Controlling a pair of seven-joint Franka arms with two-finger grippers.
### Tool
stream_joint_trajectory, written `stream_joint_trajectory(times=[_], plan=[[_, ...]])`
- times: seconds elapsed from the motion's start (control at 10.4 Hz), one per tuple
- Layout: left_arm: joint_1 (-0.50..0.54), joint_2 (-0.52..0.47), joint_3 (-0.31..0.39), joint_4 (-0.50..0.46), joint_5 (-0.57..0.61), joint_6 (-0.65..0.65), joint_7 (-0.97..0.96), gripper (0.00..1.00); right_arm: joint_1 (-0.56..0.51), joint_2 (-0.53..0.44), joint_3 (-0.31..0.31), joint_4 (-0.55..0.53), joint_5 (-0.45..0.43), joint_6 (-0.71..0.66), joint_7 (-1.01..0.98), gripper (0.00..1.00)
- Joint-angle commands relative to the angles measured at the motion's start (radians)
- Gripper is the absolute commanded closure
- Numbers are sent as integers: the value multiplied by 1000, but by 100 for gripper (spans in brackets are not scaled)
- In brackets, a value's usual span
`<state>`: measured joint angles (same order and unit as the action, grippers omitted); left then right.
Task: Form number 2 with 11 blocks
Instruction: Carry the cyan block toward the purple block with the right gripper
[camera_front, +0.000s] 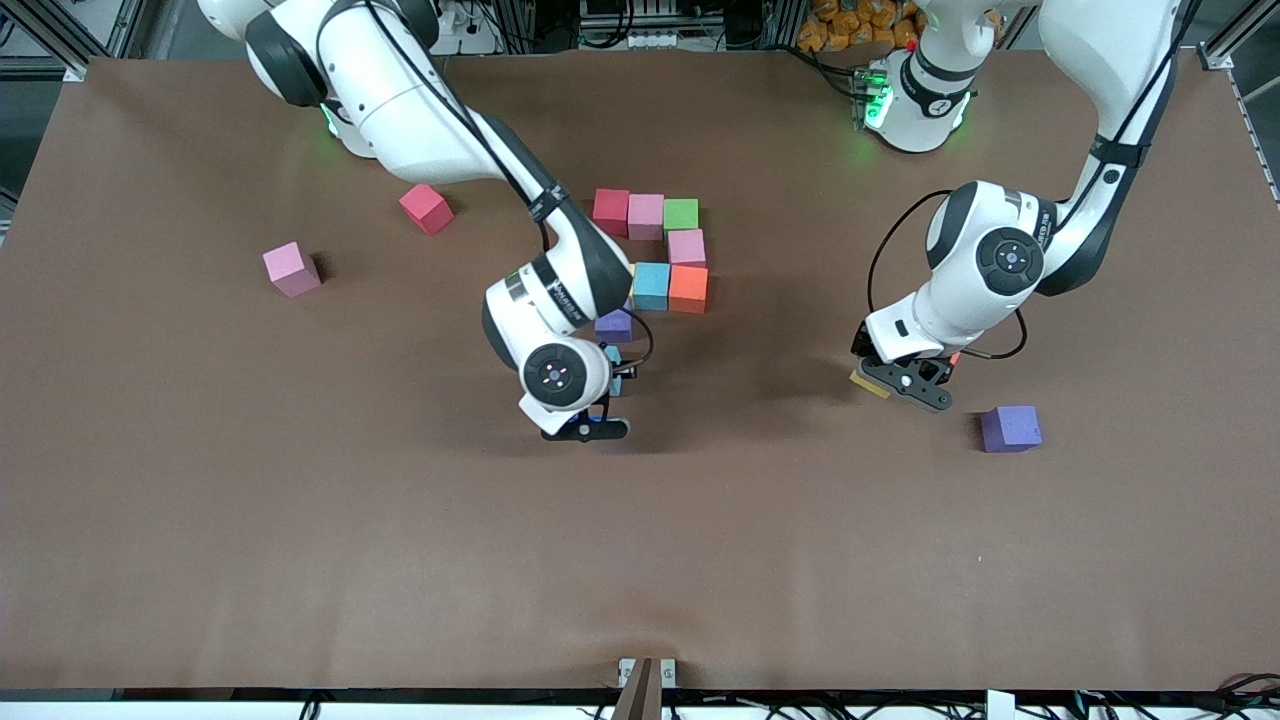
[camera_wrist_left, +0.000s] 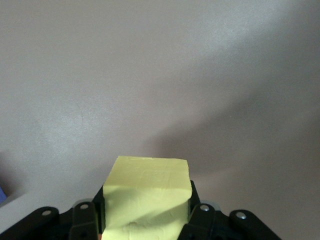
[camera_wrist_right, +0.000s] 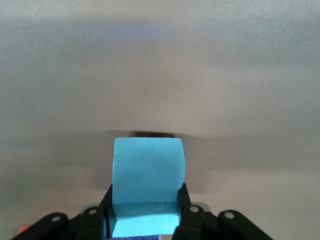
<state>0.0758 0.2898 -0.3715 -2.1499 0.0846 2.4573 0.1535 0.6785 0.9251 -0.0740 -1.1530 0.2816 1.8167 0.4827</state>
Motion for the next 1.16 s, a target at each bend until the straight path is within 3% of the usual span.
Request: stream_joint_trajectory(times=[0.0,1.06], plan=[[5,2,-4,15,-23,-21,4,40,38,44,-4,26,-12,3,43,100],[5,3,-4,15,-23,-21,4,41,46,73,-12,10,-2,15,139,100]])
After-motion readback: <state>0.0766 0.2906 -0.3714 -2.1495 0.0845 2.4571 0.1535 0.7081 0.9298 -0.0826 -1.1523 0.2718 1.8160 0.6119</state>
